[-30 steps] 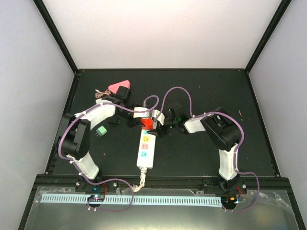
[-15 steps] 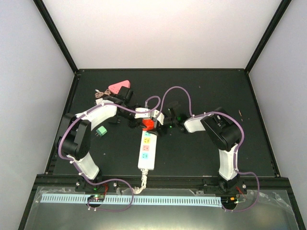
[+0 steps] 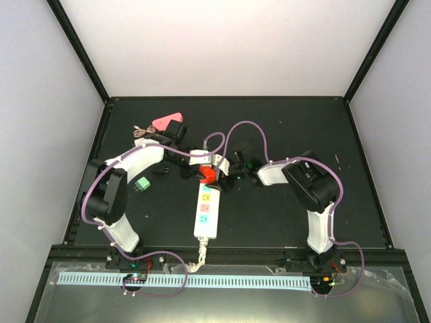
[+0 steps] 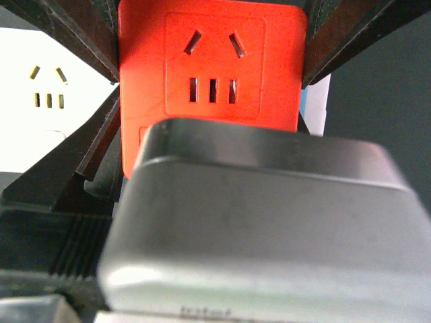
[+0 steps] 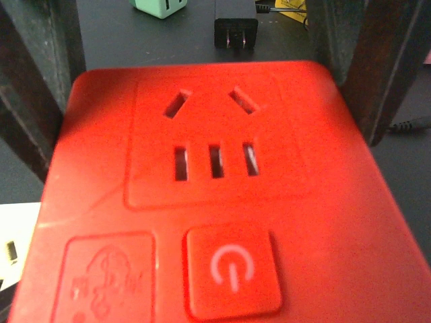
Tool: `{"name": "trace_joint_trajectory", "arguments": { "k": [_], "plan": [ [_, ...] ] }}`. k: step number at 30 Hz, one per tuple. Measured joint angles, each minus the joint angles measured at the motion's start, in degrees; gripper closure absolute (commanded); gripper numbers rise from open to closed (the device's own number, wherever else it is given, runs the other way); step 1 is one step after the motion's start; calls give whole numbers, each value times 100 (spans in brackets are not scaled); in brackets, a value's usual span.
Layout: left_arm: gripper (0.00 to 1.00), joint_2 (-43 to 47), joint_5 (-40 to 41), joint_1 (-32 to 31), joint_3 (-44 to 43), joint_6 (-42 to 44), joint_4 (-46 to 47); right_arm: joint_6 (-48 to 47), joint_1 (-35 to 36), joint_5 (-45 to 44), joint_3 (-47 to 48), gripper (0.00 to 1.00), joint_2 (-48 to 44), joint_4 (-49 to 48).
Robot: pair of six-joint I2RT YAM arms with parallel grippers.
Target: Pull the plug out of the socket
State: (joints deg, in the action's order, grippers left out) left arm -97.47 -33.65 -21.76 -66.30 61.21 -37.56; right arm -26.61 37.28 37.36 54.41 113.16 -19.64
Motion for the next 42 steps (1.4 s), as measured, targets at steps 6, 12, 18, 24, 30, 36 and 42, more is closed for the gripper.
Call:
{"name": "trace_joint_trajectory", "arguments": {
  "k": [6, 12, 18, 24, 30, 36, 42],
  "plan": [
    [74, 160, -225, 44, 0, 68, -11, -72, 0, -39, 35, 8, -63, 262],
    [75, 278, -485, -11, 0, 138, -35, -146, 42, -173, -7, 7, -149, 345],
    [77, 282, -518, -9, -20, 295, -195, -114, 48, -240, -39, 5, -170, 302],
    [77, 326, -448, 140, -122, 446, -483, -87, 48, -278, -44, 2, -181, 275],
    [77, 595, -210, 450, -129, 581, -918, -98, 74, -275, -109, 0, -260, 334],
    [77, 935, 293, 743, -203, 752, -1480, -120, 98, -256, -109, 0, -354, 581],
    [74, 1403, 1220, 789, -225, 988, -2192, -118, 101, -260, -109, 0, -485, 798]
  ]
}}
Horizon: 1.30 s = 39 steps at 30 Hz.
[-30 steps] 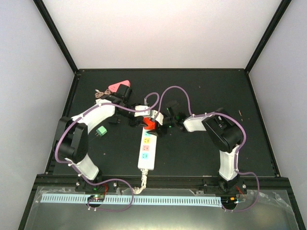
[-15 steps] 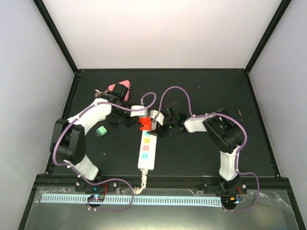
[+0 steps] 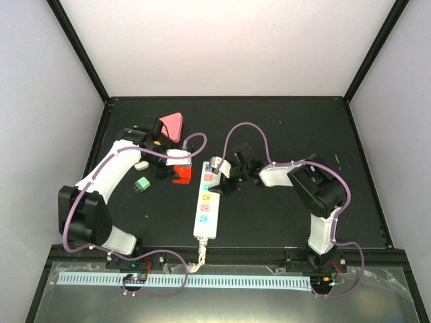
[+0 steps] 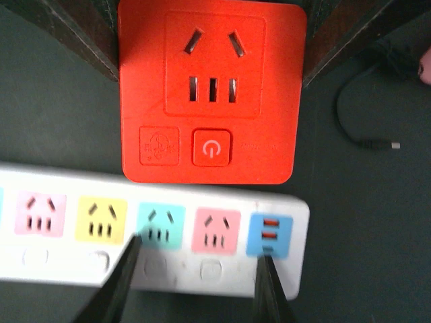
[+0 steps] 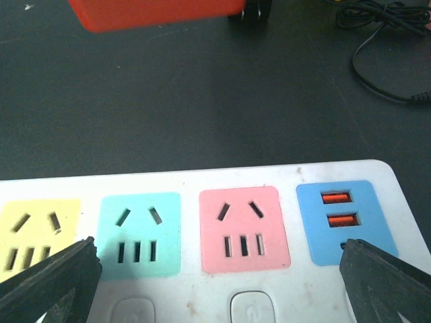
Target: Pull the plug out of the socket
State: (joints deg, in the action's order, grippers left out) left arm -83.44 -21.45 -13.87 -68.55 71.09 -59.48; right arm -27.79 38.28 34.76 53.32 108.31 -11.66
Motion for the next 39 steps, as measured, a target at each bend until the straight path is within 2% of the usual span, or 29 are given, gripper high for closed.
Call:
{"name": "trace_joint_trajectory", "arguments": {
  "k": [8, 15, 29, 33, 39],
  "plan": [
    [73, 286, 1515, -2, 9, 170, -697, 114, 0, 11, -22, 0, -595, 61],
    [73, 278, 2669, -197, 280, 20, -844, 131, -2, -24, -286, 0, -1307, 160],
    [69, -944, 3781, -660, 389, -1123, -938, -243, -70, 61, -1005, 1, -2782, 1174],
    [63, -1298, 4019, -796, 308, -1416, -1001, -398, -81, 118, -1167, 1, -3320, 1432],
    [38, -1661, 4258, -957, 24, -1775, -1137, -669, -81, 293, -1156, 1, -3624, 1932]
  ]
}}
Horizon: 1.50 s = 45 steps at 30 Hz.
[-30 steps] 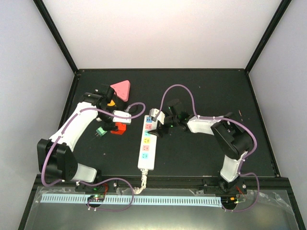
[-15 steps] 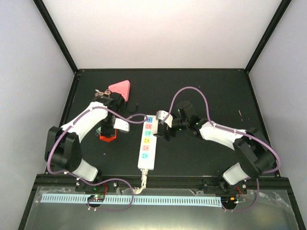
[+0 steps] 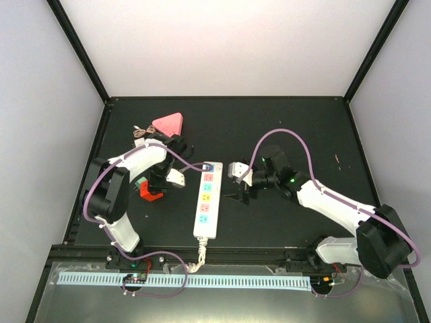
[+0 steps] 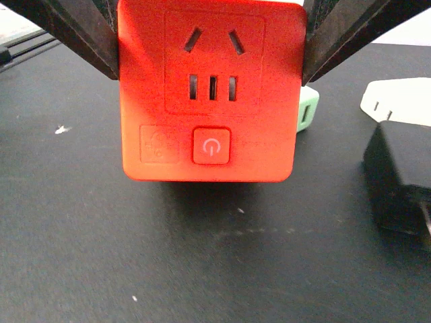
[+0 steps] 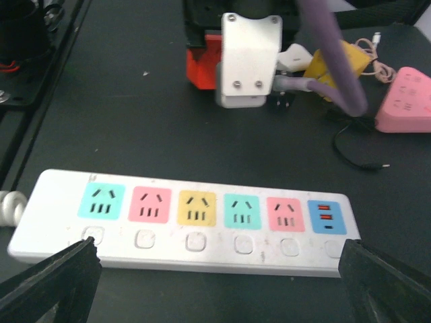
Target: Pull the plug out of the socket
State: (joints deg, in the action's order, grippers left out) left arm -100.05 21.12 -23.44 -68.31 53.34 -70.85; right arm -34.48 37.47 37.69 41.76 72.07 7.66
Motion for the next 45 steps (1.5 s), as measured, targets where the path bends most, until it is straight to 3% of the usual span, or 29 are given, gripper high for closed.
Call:
{"name": "trace_joint_trajectory", "arguments": {
  "k": [7, 10, 19, 25, 37, 45],
  "plan": [
    [9, -284, -304, -52, -514, -321, -81, -372, 0, 299, 35, 1, -68, 734],
    [1, -295, -570, -70, -704, -439, -98, -507, 0, 413, 94, 1, -79, 994],
    [1, -275, -1427, -68, -1226, -761, -68, -767, 0, 603, 293, 1, -68, 1508],
    [1, 199, -2208, 70, -1259, -1213, 221, -852, 0, 686, 776, 3, 229, 1816],
    [1, 1296, -3882, 1600, -1255, -2103, 896, -586, 385, 492, 1355, 4, 848, 1873],
    [1, 1764, -4221, 1766, -887, -2260, 1187, -525, 1091, -31, 2081, 5, 1663, 2011]
  ]
}}
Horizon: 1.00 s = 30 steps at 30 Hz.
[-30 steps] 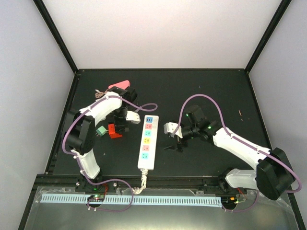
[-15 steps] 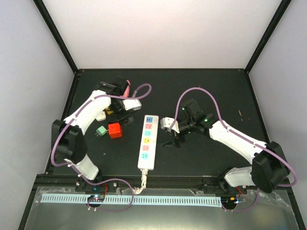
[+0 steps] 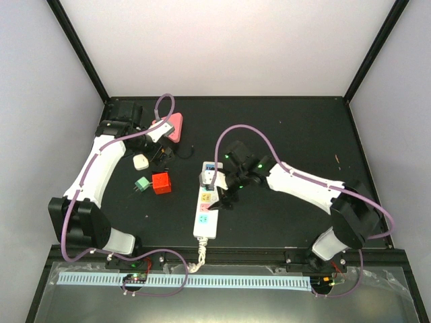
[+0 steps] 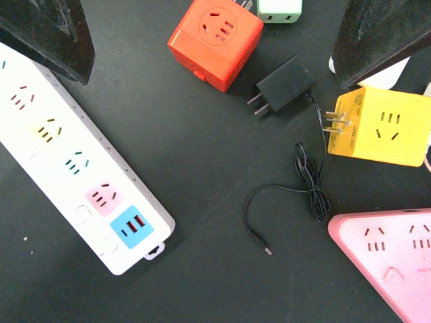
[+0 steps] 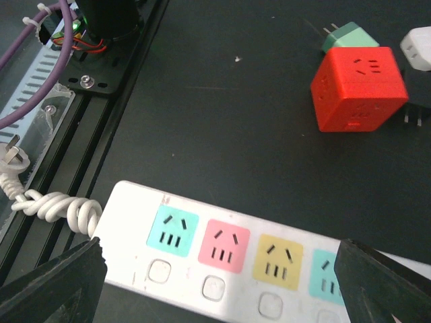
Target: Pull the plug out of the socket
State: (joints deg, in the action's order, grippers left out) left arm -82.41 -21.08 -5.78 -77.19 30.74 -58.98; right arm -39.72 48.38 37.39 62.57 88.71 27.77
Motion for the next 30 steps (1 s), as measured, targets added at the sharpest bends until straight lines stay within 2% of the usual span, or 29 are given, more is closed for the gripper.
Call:
{"name": "trace_joint_trajectory", "arguments": {
  "k": [8, 19, 30],
  "plan": [
    [1, 61, -26, 66, 48, -76, 98, 55, 789, -717, 367, 7, 675, 192],
    [1, 61, -120, 133, 52, -103, 186, 149, 1764, -1239, 920, 7, 1447, 380],
    [1, 70, -175, 173, 101, -107, 205, 238, 2006, -1672, 1178, 7, 2297, 533]
  ]
}}
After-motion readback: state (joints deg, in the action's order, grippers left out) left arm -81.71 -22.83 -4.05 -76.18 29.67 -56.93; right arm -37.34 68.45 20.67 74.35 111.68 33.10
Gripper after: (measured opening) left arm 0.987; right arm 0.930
